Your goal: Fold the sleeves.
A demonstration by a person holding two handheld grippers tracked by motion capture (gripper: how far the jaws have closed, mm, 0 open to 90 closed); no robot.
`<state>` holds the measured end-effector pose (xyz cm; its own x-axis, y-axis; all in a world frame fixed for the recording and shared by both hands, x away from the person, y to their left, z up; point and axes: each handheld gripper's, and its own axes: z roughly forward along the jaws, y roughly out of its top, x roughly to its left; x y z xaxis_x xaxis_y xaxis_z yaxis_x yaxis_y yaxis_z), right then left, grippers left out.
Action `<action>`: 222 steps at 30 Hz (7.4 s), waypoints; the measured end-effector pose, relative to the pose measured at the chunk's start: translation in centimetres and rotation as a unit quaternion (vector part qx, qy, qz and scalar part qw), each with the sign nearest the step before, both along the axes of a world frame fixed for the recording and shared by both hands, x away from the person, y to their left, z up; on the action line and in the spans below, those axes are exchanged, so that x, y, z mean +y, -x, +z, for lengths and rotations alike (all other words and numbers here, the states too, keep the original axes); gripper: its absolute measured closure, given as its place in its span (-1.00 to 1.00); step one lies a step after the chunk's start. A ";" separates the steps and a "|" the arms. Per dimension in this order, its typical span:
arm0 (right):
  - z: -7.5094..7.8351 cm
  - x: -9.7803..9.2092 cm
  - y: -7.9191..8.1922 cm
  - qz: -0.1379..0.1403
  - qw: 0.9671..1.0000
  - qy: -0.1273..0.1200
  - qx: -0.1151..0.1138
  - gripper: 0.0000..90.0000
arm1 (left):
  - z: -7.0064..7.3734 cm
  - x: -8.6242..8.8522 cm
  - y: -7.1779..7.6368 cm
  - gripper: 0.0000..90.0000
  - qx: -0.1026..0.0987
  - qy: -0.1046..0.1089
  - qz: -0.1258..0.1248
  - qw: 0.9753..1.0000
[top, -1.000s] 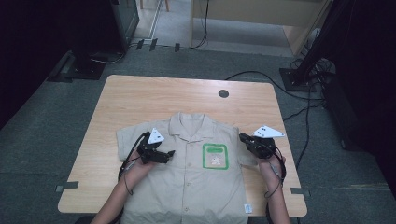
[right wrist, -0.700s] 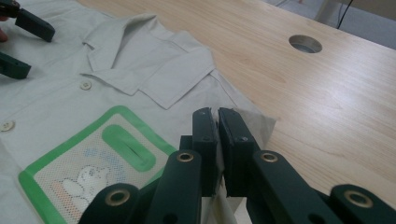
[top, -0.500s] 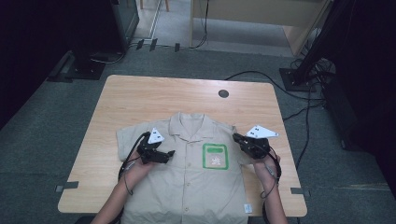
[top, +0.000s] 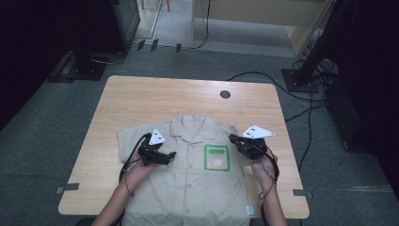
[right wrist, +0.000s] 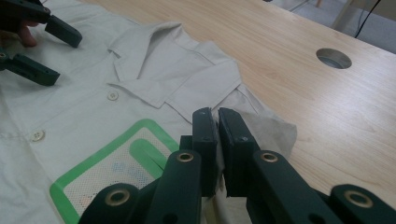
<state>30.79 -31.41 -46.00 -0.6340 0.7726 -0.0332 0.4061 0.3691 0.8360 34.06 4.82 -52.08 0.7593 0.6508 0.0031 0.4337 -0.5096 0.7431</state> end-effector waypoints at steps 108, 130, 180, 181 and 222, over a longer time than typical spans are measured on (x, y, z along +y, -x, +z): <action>-4.0 3.8 -1.3 0.058 0.996 -0.057 0.047 0.22 | 0.0 0.0 0.0 -0.55 0.000 0.001 0.000 1.000; -4.1 1.8 -1.4 0.048 0.996 -0.062 0.047 0.11 | 0.0 0.0 0.0 -0.55 0.000 0.000 0.000 1.000; -4.5 -1.4 -1.7 0.006 0.996 -0.068 0.062 -0.20 | 0.0 0.0 0.0 -0.55 0.000 0.001 0.000 1.000; -4.5 -1.4 -1.8 0.006 0.996 -0.067 0.062 -0.21 | 0.0 0.0 0.0 -0.55 0.000 0.000 0.000 1.000; -5.1 -3.9 -1.9 -0.004 0.995 -0.073 0.071 -0.42 | 0.0 0.0 0.0 -0.56 0.000 0.001 0.000 1.000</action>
<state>32.73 -35.36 -51.07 -0.6176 0.7679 0.1698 0.5266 0.2434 0.8145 34.05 4.81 -52.09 0.7590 0.6510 0.0026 0.4337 -0.5086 0.7438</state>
